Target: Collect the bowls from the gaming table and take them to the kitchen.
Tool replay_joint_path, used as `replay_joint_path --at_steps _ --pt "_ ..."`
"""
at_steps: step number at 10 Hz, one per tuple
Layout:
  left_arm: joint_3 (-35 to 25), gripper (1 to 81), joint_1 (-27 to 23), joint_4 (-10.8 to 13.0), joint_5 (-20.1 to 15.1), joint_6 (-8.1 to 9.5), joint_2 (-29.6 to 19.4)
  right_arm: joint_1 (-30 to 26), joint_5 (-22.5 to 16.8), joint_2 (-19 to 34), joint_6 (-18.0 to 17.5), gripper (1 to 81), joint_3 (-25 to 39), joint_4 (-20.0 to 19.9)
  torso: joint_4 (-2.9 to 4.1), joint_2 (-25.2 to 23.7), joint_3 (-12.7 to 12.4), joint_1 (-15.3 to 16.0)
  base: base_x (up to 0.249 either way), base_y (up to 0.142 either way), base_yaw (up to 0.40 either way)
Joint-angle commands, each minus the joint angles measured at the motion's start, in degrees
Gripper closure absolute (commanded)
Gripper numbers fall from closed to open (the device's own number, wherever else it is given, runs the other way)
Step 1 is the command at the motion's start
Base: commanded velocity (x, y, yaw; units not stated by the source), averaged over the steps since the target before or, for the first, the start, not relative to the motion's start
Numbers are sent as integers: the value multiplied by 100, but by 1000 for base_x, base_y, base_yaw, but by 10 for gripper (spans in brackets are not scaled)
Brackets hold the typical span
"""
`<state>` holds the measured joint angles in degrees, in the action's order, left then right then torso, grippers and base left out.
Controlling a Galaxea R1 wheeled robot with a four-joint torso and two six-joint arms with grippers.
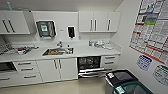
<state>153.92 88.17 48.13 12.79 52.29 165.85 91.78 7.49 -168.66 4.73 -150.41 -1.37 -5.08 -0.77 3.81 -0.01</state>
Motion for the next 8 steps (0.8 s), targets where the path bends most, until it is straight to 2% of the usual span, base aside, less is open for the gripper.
replay_joint_path --at_steps 1,8 --pt "-11 811 -217 -22 -163 -25 -52 -199 -309 -4 19 811 66 57 0 0 0 1 122 0 0" --pt "-11 811 -217 -23 -163 -25 -61 -209 -309 -4 19 811 65 57 0 0 0 1 116 0 0"
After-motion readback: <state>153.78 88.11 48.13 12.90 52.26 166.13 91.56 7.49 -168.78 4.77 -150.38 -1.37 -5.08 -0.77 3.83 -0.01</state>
